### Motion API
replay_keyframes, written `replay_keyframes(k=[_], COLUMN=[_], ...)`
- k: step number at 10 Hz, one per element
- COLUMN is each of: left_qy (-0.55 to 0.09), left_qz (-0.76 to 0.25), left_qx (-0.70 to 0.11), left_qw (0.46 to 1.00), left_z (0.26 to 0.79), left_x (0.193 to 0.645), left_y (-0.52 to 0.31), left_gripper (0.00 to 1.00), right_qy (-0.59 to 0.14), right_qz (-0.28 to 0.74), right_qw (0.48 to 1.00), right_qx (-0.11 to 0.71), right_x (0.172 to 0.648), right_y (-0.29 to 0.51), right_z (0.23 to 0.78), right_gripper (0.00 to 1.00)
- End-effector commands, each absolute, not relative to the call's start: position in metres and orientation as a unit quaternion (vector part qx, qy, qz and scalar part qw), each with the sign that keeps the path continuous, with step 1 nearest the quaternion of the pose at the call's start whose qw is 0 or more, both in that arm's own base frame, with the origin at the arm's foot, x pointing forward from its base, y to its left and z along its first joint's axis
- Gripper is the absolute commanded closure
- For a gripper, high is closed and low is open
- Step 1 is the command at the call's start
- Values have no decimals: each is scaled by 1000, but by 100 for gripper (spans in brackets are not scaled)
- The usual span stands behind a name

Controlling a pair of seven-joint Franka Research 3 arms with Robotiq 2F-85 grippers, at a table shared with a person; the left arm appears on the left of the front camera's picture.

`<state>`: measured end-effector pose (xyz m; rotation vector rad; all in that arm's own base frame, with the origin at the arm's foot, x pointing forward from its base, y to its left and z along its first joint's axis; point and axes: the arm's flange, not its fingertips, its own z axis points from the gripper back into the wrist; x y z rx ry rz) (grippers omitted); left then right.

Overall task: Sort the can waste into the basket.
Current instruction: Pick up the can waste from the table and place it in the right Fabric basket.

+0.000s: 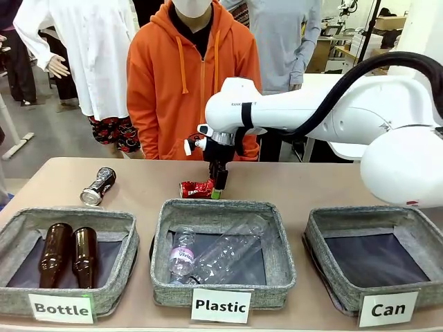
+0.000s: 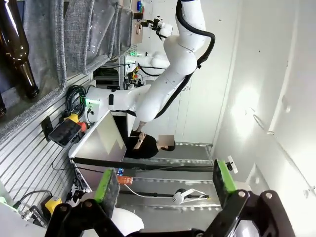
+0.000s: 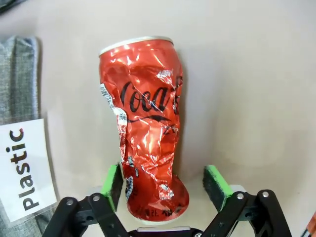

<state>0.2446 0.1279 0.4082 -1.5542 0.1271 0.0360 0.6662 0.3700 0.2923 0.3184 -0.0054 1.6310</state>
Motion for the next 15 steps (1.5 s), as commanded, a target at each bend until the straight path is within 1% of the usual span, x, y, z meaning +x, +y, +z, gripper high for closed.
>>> replay_keyframes(k=[1, 3, 4, 5, 6, 9, 11, 13, 14, 15], left_qy=[47, 47, 47, 47, 47, 47, 47, 47, 47, 47], left_qz=[10, 10, 10, 10, 10, 10, 10, 10, 10, 10], left_qx=[-708, -708, -708, -708, -708, -708, -708, -708, -708, -708], left_qw=[705, 705, 705, 705, 705, 705, 705, 705, 705, 705], left_z=[410, 410, 410, 410, 410, 410, 410, 410, 410, 410], left_x=[247, 247, 247, 247, 247, 247, 247, 247, 247, 247], left_y=[128, 128, 128, 128, 128, 128, 128, 128, 128, 128], left_gripper=[0, 0, 0, 0, 0, 0, 0, 0, 0, 0], right_qy=[4, 6, 7, 9, 11, 14, 9, 1, 1, 12], right_qz=[741, 745, 747, 750, 752, 752, 747, 753, 747, 748], right_qw=[650, 645, 642, 639, 636, 636, 647, 649, 658, 657], right_qx=[167, 168, 170, 171, 173, 171, 154, 112, 96, 92], right_x=[685, 684, 685, 685, 685, 683, 674, 652, 638, 621], right_y=[382, 383, 384, 386, 386, 387, 376, 356, 346, 335], right_z=[289, 288, 287, 286, 286, 286, 302, 349, 379, 408], right_gripper=[100, 100, 86, 96, 100, 100, 100, 100, 100, 100])
